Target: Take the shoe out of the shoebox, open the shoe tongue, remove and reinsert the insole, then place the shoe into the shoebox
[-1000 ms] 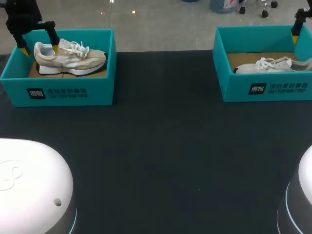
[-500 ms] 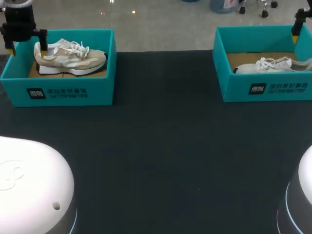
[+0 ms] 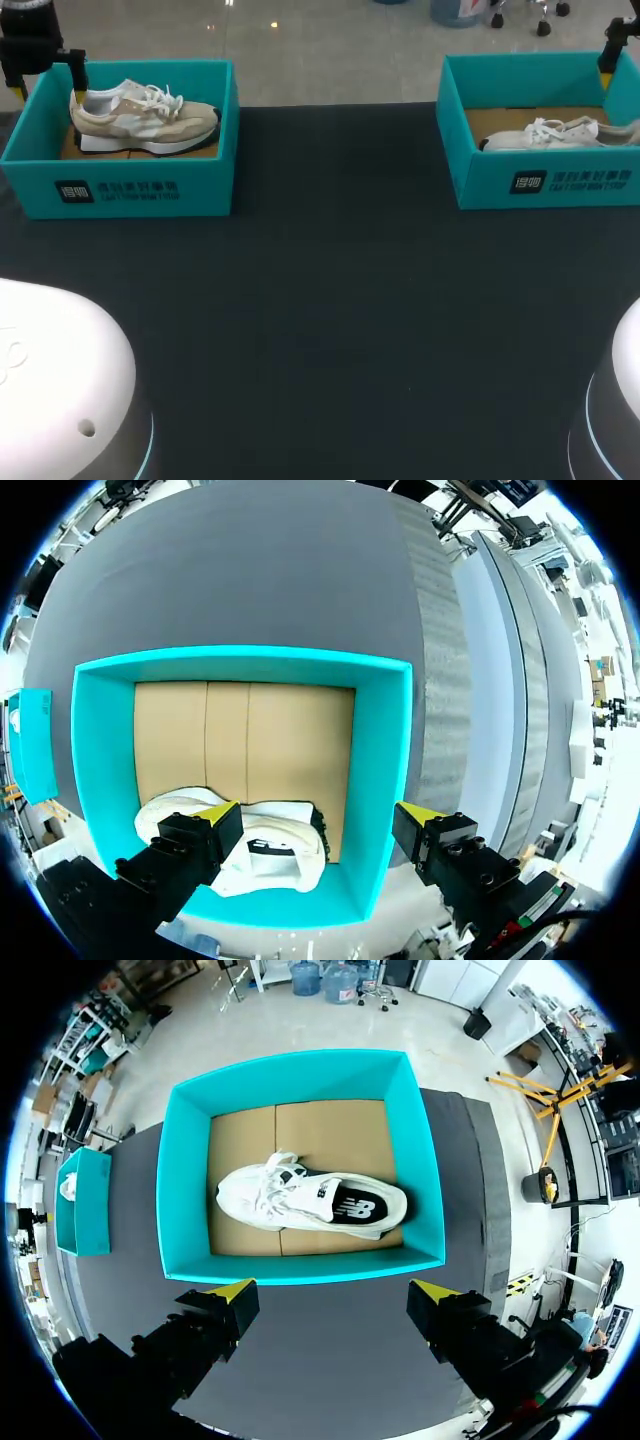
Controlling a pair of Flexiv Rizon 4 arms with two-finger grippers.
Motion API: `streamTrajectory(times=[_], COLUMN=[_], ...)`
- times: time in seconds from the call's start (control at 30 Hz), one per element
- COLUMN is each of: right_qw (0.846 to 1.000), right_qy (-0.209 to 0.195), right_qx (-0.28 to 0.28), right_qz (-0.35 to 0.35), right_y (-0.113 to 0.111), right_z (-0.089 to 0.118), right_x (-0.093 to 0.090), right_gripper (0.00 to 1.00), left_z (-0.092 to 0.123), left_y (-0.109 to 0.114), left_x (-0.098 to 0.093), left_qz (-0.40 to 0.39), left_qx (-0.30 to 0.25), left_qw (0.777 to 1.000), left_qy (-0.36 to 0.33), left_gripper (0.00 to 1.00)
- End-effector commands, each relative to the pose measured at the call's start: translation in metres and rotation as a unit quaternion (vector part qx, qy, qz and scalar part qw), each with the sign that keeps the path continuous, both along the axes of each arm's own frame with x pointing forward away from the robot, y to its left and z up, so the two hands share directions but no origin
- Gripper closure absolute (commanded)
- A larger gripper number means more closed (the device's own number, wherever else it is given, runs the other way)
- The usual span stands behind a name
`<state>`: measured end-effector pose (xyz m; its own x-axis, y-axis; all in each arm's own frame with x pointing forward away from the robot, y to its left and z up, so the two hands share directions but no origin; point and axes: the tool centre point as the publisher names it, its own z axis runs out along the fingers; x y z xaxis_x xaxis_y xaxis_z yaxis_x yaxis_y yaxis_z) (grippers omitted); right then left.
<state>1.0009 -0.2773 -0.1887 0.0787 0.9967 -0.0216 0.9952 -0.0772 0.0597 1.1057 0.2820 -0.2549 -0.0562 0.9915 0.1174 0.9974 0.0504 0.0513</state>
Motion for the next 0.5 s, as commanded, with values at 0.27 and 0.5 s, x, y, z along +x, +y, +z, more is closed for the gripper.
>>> streamTrajectory(times=[0.27,0.5], right_qw=[1.0,1.0], right_qy=[-0.001,-0.001], right_qx=[0.0,0.0], right_qz=[0.0,0.0], right_y=[0.0,0.0], right_z=[0.0,0.0], right_x=[0.0,0.0], right_gripper=[0.0,0.0], left_z=[-0.018,-0.018], left_y=[-0.004,-0.004], left_x=[0.032,0.032], left_qz=[0.0,0.0], left_qx=[0.002,0.002], left_qw=[1.0,1.0], left_qy=[-0.004,-0.004], left_gripper=[0.0,0.0])
